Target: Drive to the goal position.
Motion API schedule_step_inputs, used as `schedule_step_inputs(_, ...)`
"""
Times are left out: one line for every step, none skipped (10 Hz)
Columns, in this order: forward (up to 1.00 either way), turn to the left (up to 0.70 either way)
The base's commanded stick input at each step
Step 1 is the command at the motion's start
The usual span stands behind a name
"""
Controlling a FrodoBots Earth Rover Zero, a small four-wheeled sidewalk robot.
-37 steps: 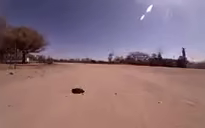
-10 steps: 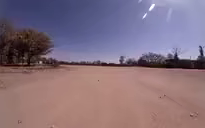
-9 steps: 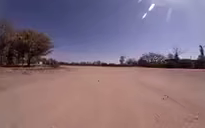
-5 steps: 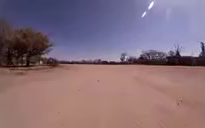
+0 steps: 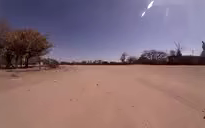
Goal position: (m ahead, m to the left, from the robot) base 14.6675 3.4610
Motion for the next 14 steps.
schedule_step_inputs(1.0,0.0)
schedule_step_inputs(1.0,0.0)
schedule_step_inputs(1.0,0.0)
schedule_step_inputs(1.0,0.0)
schedule_step_inputs(1.0,0.11)
schedule_step_inputs(1.0,0.23)
schedule_step_inputs(1.0,0.27)
schedule_step_inputs(1.0,0.27)
schedule_step_inputs(1.0,0.27)
schedule_step_inputs(1.0,0.17)
schedule_step_inputs(1.0,0.0)
schedule_step_inputs(1.0,0.0)
schedule_step_inputs(1.0,0.0)
schedule_step_inputs(1.0,0.0)
